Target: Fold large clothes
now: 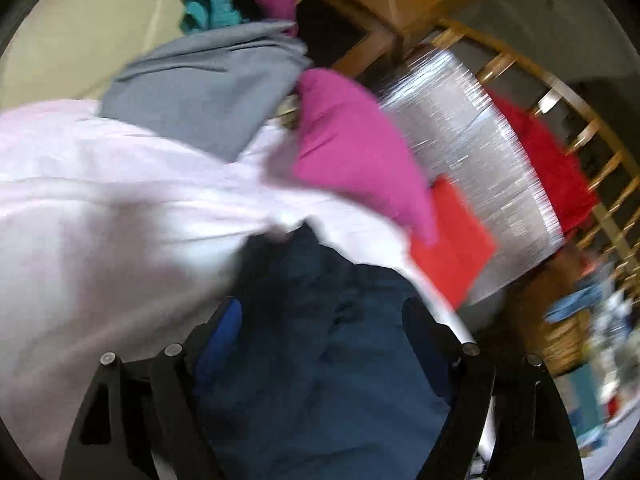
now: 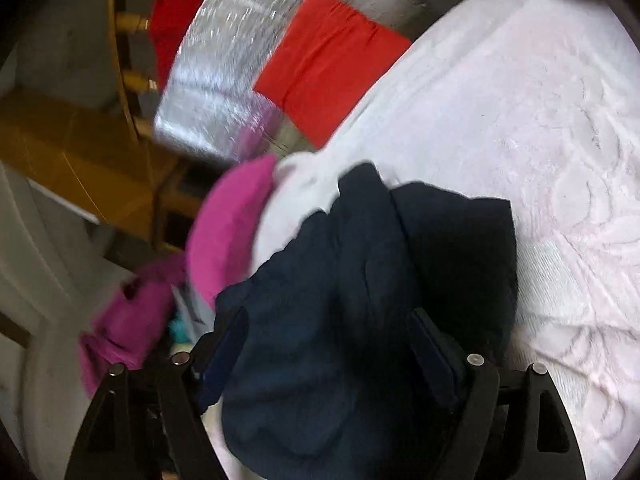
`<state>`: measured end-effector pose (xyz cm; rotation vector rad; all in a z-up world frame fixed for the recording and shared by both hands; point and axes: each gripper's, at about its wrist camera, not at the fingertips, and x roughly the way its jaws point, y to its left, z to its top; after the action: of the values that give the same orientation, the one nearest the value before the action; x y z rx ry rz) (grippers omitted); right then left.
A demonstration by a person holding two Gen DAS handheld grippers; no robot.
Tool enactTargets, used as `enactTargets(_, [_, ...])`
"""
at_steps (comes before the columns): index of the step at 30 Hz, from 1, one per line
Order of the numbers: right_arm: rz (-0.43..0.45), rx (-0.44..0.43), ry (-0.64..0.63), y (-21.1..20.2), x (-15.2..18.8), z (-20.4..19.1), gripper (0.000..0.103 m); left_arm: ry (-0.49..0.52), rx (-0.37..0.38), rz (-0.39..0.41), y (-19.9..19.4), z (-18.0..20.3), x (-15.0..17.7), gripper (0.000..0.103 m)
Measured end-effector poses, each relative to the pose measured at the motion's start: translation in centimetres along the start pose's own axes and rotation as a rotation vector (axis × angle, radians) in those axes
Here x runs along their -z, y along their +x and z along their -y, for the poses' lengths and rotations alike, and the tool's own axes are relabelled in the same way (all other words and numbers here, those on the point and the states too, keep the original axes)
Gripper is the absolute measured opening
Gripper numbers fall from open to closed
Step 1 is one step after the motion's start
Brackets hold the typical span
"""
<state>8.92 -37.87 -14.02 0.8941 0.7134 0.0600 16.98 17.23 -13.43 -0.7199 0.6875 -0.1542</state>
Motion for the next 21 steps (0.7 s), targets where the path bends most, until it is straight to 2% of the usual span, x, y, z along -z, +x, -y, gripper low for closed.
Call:
enactTargets(2, [0.009, 0.05, -0.041, -0.3, 0.1, -0.3, 0.084, 0.012, -0.074, -0.05, 0.4, -0.7, 0.5, 0.083])
enactTargets(4, [0.041, 0.105, -0.062, -1.1, 0.2, 0.4, 0.084, -0.019, -0.142, -0.093, 1.1, -2.0, 1.0, 0.083])
enactTargets(7, [0.067, 0.137, -0.056, -1.5, -0.5, 1.7, 0.083, -0.08, -0.17, -0.171, 2.3, -3.9, 1.6, 0.083])
enactTargets(9, [0.094, 0.134, -0.06, -1.5, -1.6, 2.4, 0.082, -0.058, -0.161, -0.169, 2.7, -3.8, 1.8, 0.083])
enactTargets(12, [0.092, 0.156, -0.087, 0.0, -3.1, 2.1, 0.077, 0.019, -0.188, -0.16, 3.3, -2.7, 2.1, 0.083])
enactTargets(14, [0.072, 0.149, -0.097, 1.5, -4.1, 1.8, 0.077, 0.047, -0.207, -0.15, 3.6, -2.2, 2.3, 0.083])
enactTargets(17, [-0.006, 0.154, -0.124, 4.7, -5.3, 1.1, 0.077, 0.07, -0.222, -0.128, 4.3, -1.6, 2.3, 0.083])
enactTargets(18, [-0.032, 0.171, -0.151, 5.9, -5.5, 0.7, 0.073, 0.08, -0.227, -0.125, 5.4, -1.6, 2.2, 0.079])
enactTargets(19, [-0.058, 0.182, -0.183, 6.9, -5.5, 0.3, 0.045, 0.087, -0.218, -0.125, 5.7, -1.4, 2.2, 0.076])
enactTargets(20, [-0.106, 0.214, -0.234, 8.3, -5.4, -0.4, 0.028, 0.089, -0.211, -0.134, 6.2, -1.3, 2.2, 0.072])
enactTargets(21, [-0.108, 0.243, -0.269, 8.8, -5.2, -0.9, 0.022, 0.089, -0.214, -0.132, 7.0, -1.1, 2.0, 0.072])
